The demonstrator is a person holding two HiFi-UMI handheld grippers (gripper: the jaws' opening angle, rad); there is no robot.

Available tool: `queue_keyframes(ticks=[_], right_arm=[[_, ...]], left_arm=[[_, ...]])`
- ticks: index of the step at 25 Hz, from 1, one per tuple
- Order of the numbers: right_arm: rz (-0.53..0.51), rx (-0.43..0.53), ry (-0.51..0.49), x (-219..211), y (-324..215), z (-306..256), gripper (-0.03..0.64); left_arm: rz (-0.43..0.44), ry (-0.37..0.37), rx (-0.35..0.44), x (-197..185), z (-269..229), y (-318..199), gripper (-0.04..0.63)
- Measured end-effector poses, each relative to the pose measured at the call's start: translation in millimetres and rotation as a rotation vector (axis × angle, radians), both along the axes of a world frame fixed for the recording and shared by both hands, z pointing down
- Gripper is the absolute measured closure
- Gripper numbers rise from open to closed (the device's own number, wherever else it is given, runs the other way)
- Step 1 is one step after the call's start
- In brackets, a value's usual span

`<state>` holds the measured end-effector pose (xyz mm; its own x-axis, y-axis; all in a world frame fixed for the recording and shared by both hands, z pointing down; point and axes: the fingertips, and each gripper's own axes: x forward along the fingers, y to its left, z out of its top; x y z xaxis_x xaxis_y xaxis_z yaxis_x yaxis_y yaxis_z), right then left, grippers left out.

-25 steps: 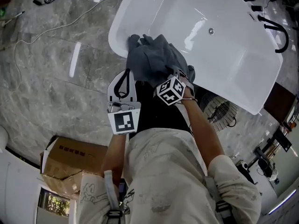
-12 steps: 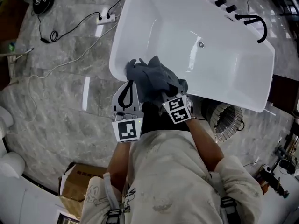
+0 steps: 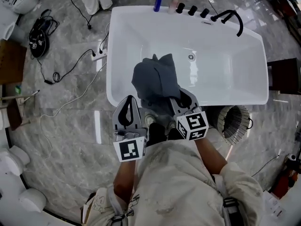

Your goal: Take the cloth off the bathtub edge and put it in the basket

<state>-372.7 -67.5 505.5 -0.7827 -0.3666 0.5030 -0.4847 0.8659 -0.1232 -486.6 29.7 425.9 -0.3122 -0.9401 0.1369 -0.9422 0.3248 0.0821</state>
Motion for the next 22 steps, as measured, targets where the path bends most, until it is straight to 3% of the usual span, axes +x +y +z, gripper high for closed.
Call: queue_keyframes(ticks=[5,11,22], right_arm=[[0.164,0.097,-0.166,31.0,-42.3,-67.8,0.548],[0.356,0.327,-0.329,75.7,-72.5,-149.6,0.548],[0.574,0.437,-0.373,165.7,-97.9,-188.1,0.548]], left_arm=[[0.047,-0.025,0.046,10.5,-26.4,-30.4,0.591],[0.096,-0.069,0.096,21.4,-55.3,-55.4,0.591],[0.209,-0.133,0.132,56.3,-67.9,-99.6,0.591]])
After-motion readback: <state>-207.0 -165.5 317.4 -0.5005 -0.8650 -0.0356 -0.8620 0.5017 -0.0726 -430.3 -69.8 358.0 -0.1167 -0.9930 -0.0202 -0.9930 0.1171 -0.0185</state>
